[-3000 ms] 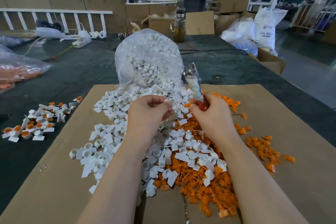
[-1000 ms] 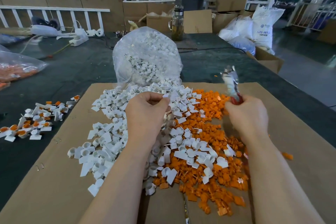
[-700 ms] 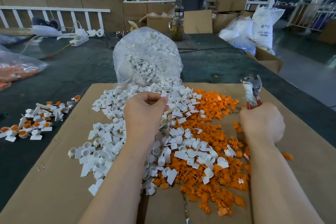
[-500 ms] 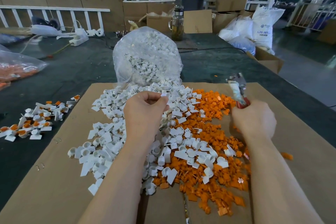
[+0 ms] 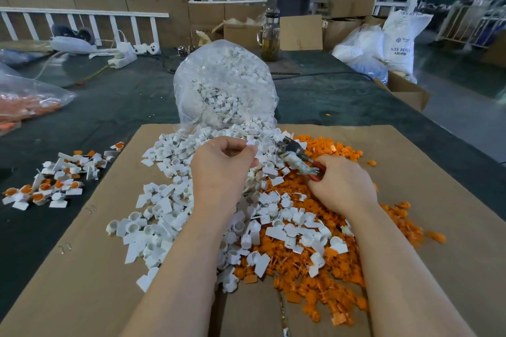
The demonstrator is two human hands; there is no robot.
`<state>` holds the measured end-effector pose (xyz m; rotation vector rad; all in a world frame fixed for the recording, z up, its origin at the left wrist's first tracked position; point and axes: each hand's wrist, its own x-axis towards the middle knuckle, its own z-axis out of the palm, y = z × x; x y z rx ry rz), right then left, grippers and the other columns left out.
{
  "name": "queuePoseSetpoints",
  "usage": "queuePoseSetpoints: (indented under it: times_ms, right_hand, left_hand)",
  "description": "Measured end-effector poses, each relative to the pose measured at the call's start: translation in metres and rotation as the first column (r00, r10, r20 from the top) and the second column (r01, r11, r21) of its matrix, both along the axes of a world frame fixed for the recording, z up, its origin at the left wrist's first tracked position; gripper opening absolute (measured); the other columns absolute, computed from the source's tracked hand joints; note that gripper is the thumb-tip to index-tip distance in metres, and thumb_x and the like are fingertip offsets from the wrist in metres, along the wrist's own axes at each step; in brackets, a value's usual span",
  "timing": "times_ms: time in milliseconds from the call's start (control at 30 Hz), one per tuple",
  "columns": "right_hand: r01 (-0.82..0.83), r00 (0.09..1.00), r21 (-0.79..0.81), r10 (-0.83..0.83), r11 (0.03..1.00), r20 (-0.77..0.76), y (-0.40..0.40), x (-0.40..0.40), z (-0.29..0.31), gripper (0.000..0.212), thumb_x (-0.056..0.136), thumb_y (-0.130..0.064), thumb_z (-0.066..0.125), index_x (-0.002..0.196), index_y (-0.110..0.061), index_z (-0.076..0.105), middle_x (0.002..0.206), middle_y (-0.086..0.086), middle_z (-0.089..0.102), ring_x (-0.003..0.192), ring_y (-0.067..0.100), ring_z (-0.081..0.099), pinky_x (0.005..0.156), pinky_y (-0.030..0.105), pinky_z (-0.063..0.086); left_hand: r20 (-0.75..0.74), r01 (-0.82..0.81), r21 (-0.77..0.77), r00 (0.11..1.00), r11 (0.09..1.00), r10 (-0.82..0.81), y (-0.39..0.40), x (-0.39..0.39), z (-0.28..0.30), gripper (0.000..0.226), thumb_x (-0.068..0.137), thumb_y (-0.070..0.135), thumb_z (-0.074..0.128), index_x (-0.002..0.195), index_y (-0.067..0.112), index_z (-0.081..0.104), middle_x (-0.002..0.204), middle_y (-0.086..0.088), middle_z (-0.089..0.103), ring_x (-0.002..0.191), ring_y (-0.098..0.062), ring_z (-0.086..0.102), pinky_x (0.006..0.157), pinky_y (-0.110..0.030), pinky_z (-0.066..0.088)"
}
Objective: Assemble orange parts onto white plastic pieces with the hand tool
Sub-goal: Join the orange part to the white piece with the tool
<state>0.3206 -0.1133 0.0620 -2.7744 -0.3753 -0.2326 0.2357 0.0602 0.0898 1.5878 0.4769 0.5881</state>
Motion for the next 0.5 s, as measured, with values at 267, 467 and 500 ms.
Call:
queuePoseSetpoints:
  times_ms: [267, 467, 500]
  right_hand:
    - [-0.056, 0.998, -0.045, 0.056, 0.997, -0.011, 0.004, -0.0016, -0.0001, 0.008, 0.088, -0.039, 0.06, 0.092, -0.033, 0.058, 0.075, -0.014, 0.053, 0.065, 0.008, 0.049, 0.046, 0.024, 0.033]
    - [-0.068, 0.998, -0.043, 0.068, 0.997, -0.01, 0.0055, -0.0037, 0.0025, 0.008, 0.089, -0.04, 0.06, 0.09, -0.034, 0.055, 0.074, -0.014, 0.053, 0.063, 0.003, 0.047, 0.045, 0.024, 0.032]
    - [-0.07, 0.998, -0.039, 0.07, 0.997, -0.008, 0.0056, -0.0044, 0.0028, 0.009, 0.088, -0.04, 0.061, 0.089, -0.034, 0.054, 0.074, -0.014, 0.053, 0.063, 0.004, 0.047, 0.046, 0.024, 0.032]
  left_hand:
    - [0.004, 0.012, 0.003, 1.0, 1.0, -0.012, -0.0005, -0.0011, 0.0008, 0.011, 0.084, 0.015, 0.077, 0.08, 0.02, 0.069, 0.059, 0.008, 0.071, 0.067, -0.01, 0.073, 0.084, -0.042, 0.06]
    - [-0.004, 0.01, 0.005, 1.0, 1.0, -0.01, -0.0009, 0.0004, 0.0011, 0.011, 0.085, 0.015, 0.076, 0.08, 0.021, 0.068, 0.059, 0.01, 0.07, 0.066, -0.009, 0.073, 0.084, -0.042, 0.06]
    - [-0.004, 0.009, 0.008, 1.0, 1.0, -0.009, -0.0008, 0.0005, 0.0007, 0.011, 0.085, 0.015, 0.076, 0.081, 0.021, 0.068, 0.059, 0.01, 0.071, 0.067, -0.009, 0.073, 0.084, -0.042, 0.06]
